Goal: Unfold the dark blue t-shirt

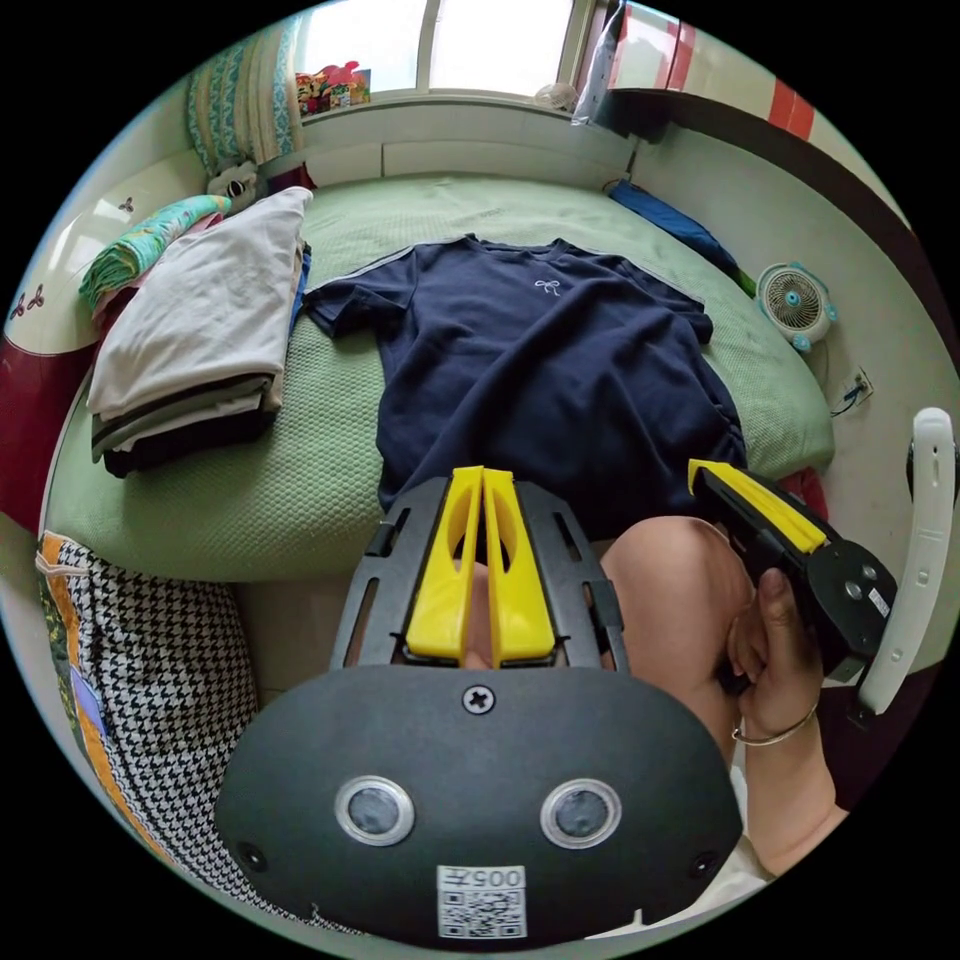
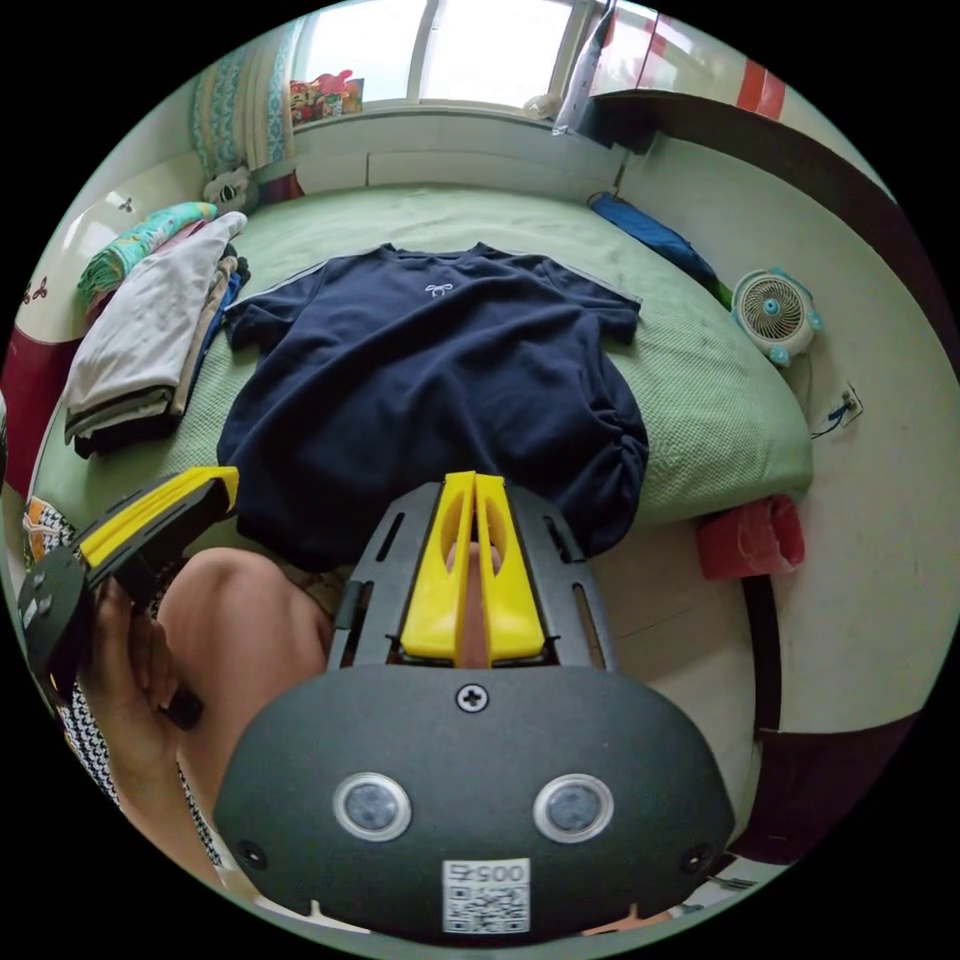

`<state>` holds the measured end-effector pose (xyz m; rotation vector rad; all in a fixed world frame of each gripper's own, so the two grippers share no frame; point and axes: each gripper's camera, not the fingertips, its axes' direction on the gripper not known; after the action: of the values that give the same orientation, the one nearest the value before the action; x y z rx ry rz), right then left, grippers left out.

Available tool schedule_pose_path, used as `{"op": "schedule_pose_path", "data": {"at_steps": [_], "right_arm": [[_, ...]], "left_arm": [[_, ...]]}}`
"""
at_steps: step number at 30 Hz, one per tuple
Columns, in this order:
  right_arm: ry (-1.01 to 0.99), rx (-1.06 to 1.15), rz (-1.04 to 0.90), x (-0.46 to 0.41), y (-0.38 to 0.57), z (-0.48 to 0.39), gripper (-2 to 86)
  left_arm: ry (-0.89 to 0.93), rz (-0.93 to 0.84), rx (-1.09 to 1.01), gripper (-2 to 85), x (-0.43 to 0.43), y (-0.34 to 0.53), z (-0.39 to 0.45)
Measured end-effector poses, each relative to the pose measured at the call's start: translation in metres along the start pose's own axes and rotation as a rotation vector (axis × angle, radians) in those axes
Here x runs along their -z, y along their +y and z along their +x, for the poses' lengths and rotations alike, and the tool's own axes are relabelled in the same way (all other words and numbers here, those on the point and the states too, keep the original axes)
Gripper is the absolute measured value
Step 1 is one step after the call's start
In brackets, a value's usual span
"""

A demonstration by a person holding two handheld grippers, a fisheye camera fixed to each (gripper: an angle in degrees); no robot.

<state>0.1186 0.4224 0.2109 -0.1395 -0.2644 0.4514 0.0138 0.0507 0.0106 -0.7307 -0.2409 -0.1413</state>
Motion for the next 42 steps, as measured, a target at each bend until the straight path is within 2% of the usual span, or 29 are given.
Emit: {"op": "schedule_pose_path", "data": {"at_steps": [42], "right_arm": [[-0.029,-0.002,0.003,0.014,-0.011,0.009,-1.3]], "left_arm": [[0.038,0.031,-0.012,-0.2,0.013,0.008,-0.020]]}}
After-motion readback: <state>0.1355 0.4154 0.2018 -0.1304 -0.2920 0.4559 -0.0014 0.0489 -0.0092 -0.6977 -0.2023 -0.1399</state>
